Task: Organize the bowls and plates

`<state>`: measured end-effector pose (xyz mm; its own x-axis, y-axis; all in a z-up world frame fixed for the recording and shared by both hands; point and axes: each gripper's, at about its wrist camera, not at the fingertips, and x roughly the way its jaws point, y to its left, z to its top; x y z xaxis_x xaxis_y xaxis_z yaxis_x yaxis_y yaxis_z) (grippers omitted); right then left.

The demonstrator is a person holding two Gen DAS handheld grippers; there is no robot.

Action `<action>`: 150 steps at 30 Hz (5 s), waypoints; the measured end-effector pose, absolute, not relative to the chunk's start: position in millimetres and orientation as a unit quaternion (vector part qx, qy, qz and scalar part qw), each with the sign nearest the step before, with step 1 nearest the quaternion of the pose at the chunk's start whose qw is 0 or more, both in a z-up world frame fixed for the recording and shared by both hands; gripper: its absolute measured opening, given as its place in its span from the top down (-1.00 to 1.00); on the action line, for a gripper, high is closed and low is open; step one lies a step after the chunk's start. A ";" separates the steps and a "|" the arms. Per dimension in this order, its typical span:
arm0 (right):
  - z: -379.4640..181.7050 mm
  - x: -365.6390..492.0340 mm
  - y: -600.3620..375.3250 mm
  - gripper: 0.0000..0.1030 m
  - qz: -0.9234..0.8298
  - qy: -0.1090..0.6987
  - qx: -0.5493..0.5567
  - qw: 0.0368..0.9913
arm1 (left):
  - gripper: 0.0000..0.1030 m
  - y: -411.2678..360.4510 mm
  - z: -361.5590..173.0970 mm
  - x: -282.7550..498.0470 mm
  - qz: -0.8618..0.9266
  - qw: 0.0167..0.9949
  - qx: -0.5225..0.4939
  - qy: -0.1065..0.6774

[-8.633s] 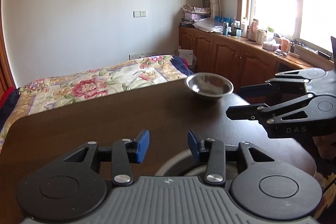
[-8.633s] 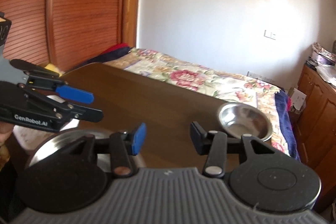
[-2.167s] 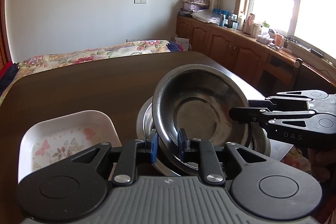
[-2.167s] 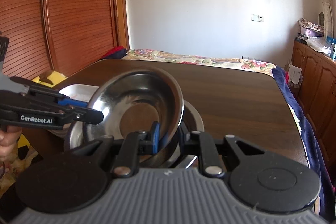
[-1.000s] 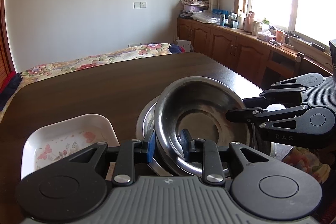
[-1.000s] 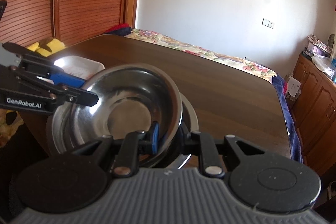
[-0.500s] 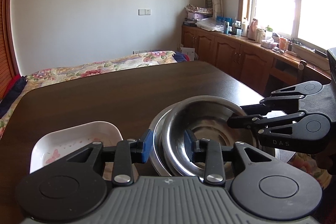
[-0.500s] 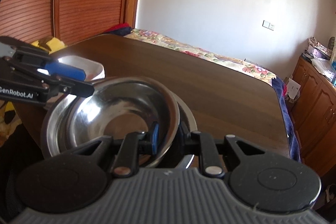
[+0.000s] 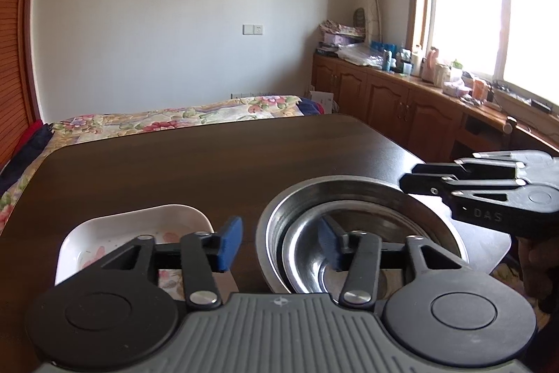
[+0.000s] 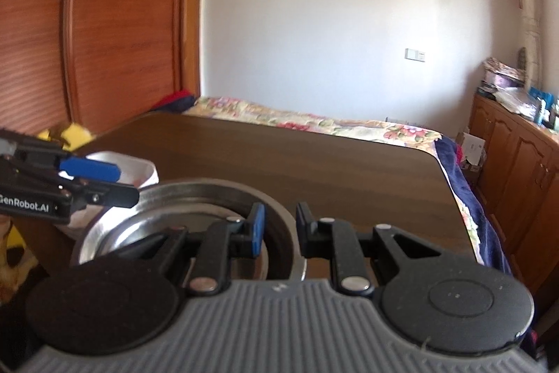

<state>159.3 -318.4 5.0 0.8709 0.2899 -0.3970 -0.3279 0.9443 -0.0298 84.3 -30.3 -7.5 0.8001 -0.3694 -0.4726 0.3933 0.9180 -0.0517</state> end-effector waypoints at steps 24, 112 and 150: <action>-35.3 139.2 -324.0 -0.28 0.117 0.153 0.027 0.981 | -0.40 -28.8 -31.9 69.9 -0.185 0.958 0.004 0.218; 20.5 175.5 -251.1 0.10 0.232 0.111 0.006 0.966 | 0.29 41.8 35.5 90.8 -0.104 0.973 0.003 0.207; -20.1 177.3 -205.8 0.10 0.270 0.183 -0.003 0.945 | 0.29 78.2 -8.0 84.1 -0.051 0.966 -0.014 0.254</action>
